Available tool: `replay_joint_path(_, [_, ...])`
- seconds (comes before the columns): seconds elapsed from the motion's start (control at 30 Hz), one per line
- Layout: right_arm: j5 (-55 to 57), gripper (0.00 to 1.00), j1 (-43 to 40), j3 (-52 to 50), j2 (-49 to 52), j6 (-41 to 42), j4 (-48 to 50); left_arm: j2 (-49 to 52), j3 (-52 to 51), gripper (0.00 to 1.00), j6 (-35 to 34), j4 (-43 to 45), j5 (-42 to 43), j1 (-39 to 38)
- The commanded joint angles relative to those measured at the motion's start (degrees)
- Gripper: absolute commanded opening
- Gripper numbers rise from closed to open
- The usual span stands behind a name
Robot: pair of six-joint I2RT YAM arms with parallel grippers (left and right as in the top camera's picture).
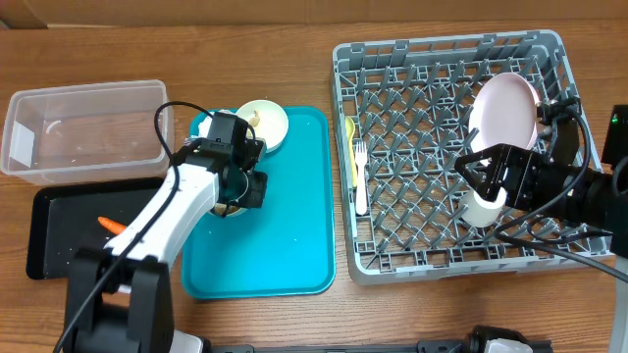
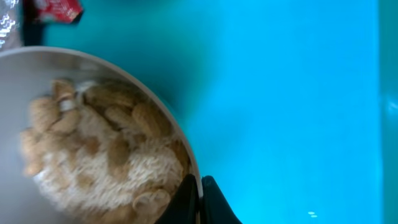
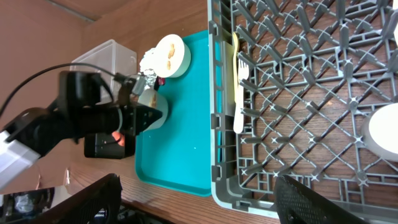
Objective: Sort waste into correct bins and load items into the dishwasher rack
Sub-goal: 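Carry the grey bowl over the black tray with the left gripper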
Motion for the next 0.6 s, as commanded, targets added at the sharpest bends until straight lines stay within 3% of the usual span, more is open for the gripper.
replay_joint_path(0.0, [-0.07, 0.82, 0.00, 0.15, -0.15, 0.02, 0.15, -5.68, 1.46, 0.04, -6.16, -2.78, 1.40, -0.20])
replay_joint_path(0.37, [-0.07, 0.82, 0.00, 0.15, -0.15, 0.02, 0.04, -24.30, 1.49, 0.04, -14.91, -12.76, 1.40, 4.31])
replay_joint_path(0.47, [-0.04, 0.82, 0.00, 0.15, -0.15, 0.02, -0.26, -28.89, 1.49, 0.04, -15.32, -15.56, 1.49, 9.90])
replay_joint_path(0.57, [-0.04, 0.82, 0.00, 0.15, -0.15, 0.00, -0.28, -32.92, 1.49, 0.04, -13.57, -17.42, 3.30, 21.24])
